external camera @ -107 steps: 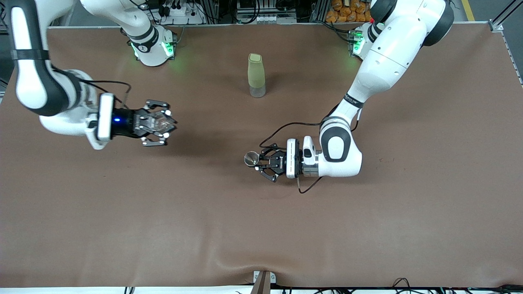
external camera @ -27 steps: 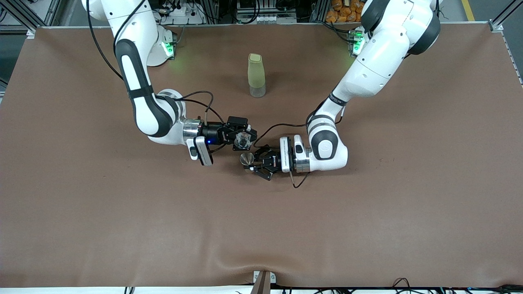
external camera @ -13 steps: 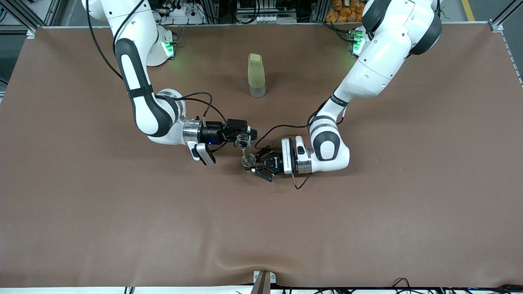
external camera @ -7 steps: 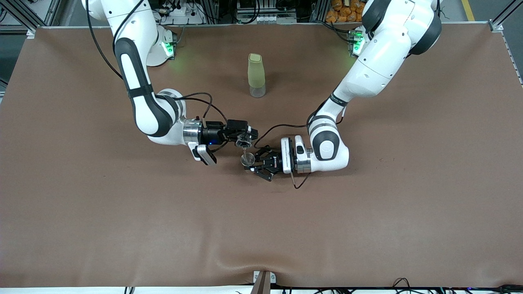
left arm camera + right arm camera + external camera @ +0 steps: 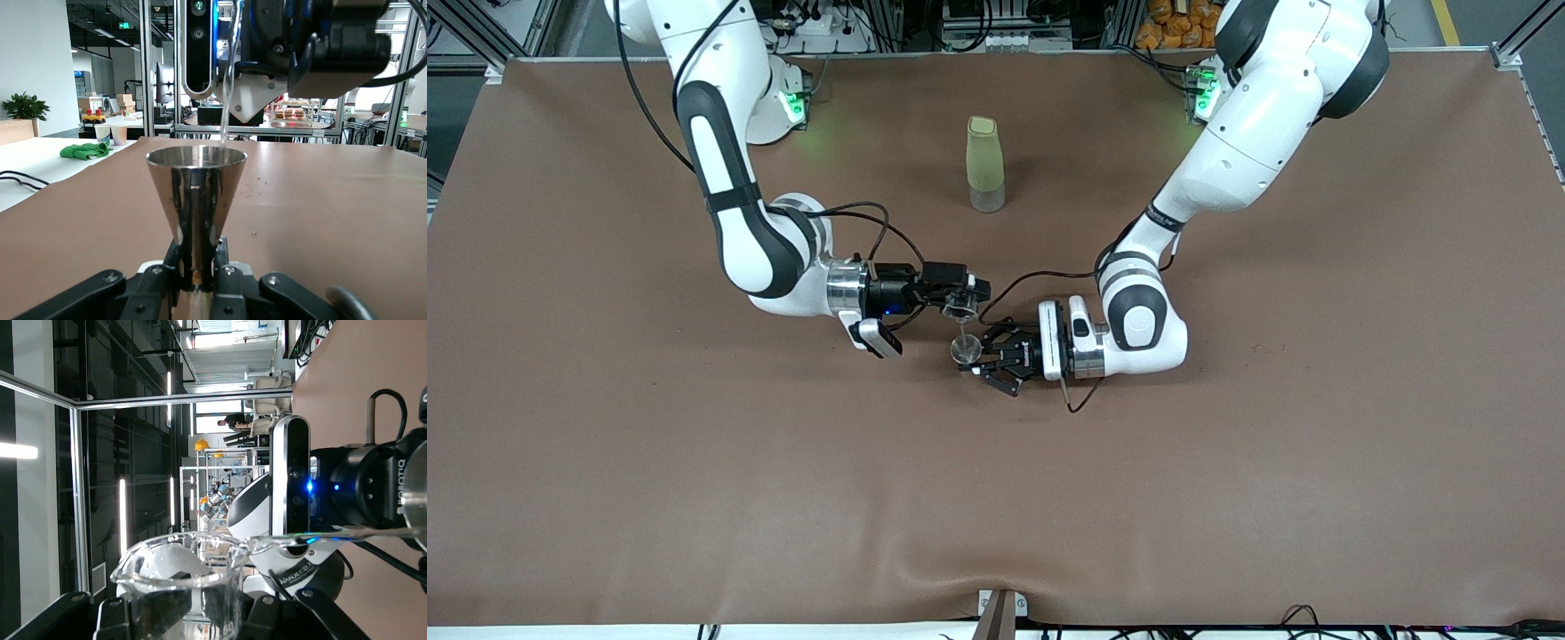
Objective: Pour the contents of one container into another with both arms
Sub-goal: 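Tilt the beaker upright with the right gripper and separate both grippers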
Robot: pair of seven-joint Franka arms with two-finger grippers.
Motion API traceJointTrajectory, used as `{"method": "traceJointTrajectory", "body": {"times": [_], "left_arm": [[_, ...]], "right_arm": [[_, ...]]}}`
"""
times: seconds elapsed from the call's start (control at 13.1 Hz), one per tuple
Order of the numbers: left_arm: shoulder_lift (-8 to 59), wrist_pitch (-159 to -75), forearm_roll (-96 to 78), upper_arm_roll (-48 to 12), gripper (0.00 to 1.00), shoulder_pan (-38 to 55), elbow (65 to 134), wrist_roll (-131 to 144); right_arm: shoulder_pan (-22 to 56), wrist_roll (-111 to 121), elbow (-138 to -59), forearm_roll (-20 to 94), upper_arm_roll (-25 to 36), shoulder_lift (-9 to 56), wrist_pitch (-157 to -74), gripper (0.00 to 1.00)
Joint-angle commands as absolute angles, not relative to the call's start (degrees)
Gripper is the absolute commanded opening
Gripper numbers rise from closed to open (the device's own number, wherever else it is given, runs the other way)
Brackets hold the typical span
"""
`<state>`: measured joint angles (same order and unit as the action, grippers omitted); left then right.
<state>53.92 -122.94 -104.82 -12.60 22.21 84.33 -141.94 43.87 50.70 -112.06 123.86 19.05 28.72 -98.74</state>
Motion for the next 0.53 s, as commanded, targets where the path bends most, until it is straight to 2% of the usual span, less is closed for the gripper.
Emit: {"method": "traceJointTrajectory", "body": {"times": [0.0, 0.46], "left_arm": [[52.03, -122.52, -106.79, -12.57, 0.0, 22.15, 85.52, -141.15], [51.15, -122.43, -106.44, -12.74, 0.0, 21.97, 86.04, -140.8]], "right_arm": [[43.15, 46.34, -110.83, 123.05, 18.37, 28.21, -98.79, 0.0], [42.98, 38.42, -110.13, 123.31, 18.37, 28.39, -98.79, 0.0]]}}
